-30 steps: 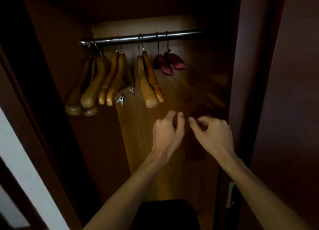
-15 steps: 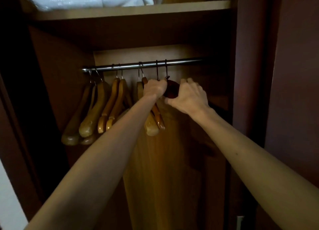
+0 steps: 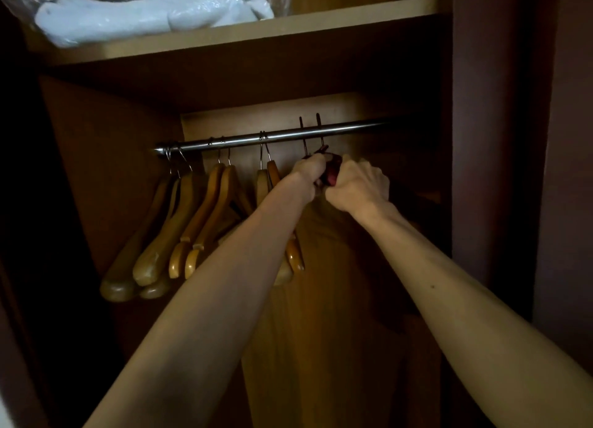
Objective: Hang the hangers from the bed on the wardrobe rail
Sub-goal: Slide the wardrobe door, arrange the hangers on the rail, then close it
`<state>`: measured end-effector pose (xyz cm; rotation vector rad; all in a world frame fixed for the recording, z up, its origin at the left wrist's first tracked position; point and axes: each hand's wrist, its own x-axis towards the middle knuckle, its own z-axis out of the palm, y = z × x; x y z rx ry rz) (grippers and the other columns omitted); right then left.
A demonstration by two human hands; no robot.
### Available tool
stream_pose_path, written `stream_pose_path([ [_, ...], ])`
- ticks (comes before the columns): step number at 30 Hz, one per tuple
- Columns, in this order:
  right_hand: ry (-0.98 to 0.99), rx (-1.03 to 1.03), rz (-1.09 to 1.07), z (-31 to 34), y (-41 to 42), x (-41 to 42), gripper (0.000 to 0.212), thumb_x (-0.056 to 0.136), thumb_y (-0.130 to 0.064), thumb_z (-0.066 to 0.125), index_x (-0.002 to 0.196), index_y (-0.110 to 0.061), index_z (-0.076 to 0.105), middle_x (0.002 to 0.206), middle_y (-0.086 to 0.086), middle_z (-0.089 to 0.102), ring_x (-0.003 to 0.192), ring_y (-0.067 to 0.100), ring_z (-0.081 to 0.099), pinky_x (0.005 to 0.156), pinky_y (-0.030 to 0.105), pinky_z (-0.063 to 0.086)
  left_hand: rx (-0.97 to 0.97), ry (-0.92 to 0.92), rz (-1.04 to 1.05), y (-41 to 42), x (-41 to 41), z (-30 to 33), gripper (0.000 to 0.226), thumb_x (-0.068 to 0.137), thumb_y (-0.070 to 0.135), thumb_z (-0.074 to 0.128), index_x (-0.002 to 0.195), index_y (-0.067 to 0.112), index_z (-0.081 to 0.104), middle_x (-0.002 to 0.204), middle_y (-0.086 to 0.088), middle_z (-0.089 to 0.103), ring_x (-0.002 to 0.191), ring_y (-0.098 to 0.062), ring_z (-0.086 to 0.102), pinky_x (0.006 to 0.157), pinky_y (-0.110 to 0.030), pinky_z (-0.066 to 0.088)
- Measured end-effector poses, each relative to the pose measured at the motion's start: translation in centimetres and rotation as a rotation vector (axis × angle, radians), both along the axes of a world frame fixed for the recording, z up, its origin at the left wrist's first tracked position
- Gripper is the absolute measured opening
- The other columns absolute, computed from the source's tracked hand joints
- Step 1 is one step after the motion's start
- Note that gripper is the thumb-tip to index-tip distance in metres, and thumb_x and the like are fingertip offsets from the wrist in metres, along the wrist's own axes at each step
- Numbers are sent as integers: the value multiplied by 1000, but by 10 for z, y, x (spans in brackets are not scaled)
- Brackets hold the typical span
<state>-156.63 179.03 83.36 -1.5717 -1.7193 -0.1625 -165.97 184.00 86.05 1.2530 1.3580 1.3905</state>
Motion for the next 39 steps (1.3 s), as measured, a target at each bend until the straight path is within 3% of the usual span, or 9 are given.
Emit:
stream_pose_path([
  [6,-91,-100,-3,24,19,-5,35,92,-32,65,122,-15,60,110,8,64,108,27,62,75,34,42,-145,-28,7,9,0,17,18,105,28,55,103,11,59,72,-1,55,35,-8,48,29,-13,33],
  [10,-107,-147,10,10,19,2,30,93,-29,64,119,-14,63,103,8,63,106,27,62,73,34,41,-214,-40,12,12,6,-1,29,106,28,52,82,12,56,70,-1,54,49,-8,47,37,-18,41],
  [13,-62,-131,49,-24,13,13,33,91,-31,64,121,-18,61,114,10,67,107,31,64,81,36,48,-197,-20,-21,9,17,-24,26,107,25,51,89,10,61,75,-5,55,47,-12,51,29,-14,34],
  [15,-32,-115,59,-51,4,24,44,91,-35,64,132,-21,55,122,12,63,111,33,62,87,38,50,-171,10,-35,1,25,-41,23,104,26,58,111,6,67,82,-7,60,54,-14,50,30,-13,33],
  [20,13,-110,157,-116,-31,50,70,92,-37,65,153,-28,31,124,9,52,107,34,62,83,41,53,-122,-159,-86,-32,40,-110,52,88,32,80,130,7,62,114,-9,72,97,-20,69,89,-34,57],
  [26,79,-281,373,-189,-60,58,107,78,-54,76,158,-36,7,140,-4,37,122,17,49,98,38,51,-255,-342,-187,-60,17,-196,57,79,35,86,125,13,63,105,-6,74,90,-20,71,66,-30,58],
  [30,297,-582,675,-221,-70,69,102,73,-55,76,156,-38,19,138,-23,38,112,-3,55,95,22,49,-299,-211,-251,-70,-31,-241,90,55,45,97,131,13,61,115,-10,76,100,-27,75,86,-45,62],
  [34,324,-491,611,-234,-59,74,67,80,-52,69,142,-35,49,133,-14,56,106,-2,63,94,24,53,-413,-65,-409,-89,-85,-256,53,73,31,87,119,12,67,108,-12,77,96,-30,75,85,-42,60],
  [39,-46,-297,487,-235,-45,61,91,80,-43,79,155,-25,30,154,-17,26,144,6,23,121,34,23,-528,69,-645,-108,-136,-266,28,80,15,76,104,4,68,88,-12,75,73,-21,73,65,-31,61],
])
